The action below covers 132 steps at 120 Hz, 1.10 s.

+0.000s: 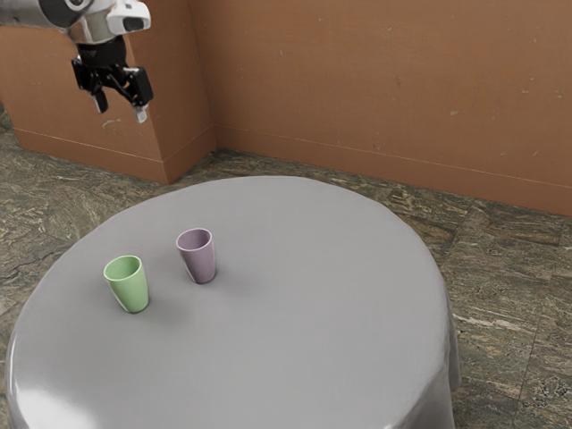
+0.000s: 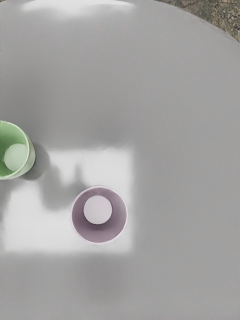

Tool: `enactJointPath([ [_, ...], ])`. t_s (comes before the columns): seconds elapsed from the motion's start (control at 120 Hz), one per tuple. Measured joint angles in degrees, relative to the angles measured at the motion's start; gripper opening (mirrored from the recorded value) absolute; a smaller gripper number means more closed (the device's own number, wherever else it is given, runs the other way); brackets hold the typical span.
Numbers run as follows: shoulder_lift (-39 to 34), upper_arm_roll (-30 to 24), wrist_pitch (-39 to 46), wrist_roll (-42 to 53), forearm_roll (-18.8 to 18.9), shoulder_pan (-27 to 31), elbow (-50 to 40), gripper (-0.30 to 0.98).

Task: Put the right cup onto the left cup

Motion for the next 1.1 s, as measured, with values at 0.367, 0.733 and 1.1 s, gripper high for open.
enactJointPath([
  [0.367,7.7,-2.8,3.4,-3.7,-3.4,-0.6,0.5,0.67],
  [0.733,-3.7,-8.6,20.1,-20.6,-9.8,1.6,-28.9,0.67],
  [1.1,5.5,-10.6,26.9,-35.6,-4.4,1.8,-25.1,0.67],
])
